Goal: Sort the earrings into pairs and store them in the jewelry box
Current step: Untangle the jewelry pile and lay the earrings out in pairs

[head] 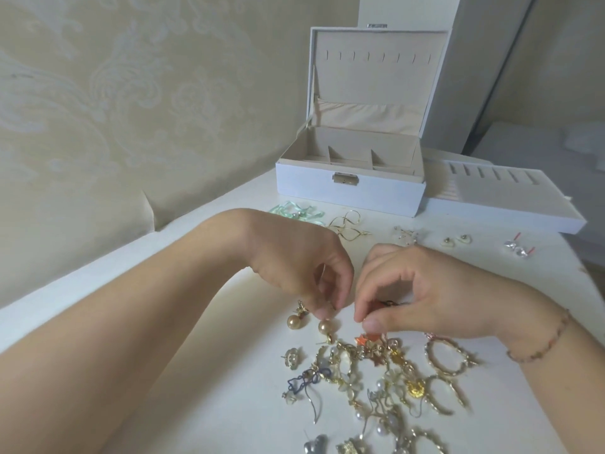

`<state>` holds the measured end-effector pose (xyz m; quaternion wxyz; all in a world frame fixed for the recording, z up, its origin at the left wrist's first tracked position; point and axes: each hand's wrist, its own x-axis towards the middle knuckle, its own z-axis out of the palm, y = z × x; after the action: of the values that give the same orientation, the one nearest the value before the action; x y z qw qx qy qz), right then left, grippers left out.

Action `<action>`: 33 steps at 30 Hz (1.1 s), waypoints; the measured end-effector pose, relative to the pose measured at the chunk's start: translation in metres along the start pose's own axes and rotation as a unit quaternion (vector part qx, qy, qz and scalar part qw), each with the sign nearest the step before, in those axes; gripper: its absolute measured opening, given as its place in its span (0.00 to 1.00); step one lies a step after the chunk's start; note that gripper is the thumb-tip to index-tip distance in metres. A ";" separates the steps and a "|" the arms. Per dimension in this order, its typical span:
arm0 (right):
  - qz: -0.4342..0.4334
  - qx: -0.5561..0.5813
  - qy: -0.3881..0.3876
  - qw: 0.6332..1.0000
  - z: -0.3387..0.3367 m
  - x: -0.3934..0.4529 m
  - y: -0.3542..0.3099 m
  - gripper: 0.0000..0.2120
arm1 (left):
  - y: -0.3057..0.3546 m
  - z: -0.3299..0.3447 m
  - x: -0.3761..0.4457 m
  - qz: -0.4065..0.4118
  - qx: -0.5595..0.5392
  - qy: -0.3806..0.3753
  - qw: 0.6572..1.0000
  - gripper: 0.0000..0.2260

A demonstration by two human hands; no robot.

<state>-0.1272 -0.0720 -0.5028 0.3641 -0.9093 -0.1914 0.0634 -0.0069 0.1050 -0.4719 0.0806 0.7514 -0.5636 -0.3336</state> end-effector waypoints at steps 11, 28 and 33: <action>-0.100 0.032 0.352 0.930 0.000 0.011 0.015 0.05 | -0.001 0.004 0.011 0.076 -0.419 0.147 0.893 0.16; -0.049 0.049 0.276 0.959 -0.011 0.000 0.017 0.02 | -0.007 0.013 0.020 0.025 -0.502 0.205 0.840 0.11; -0.066 0.070 0.140 0.985 -0.011 -0.005 0.010 0.01 | -0.009 0.017 0.023 0.066 -0.500 0.208 0.838 0.08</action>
<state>-0.1262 -0.0876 -0.5019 0.4534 -0.8668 -0.1935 -0.0759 -0.0072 0.0919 -0.4988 0.5828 0.6215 -0.3385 -0.3994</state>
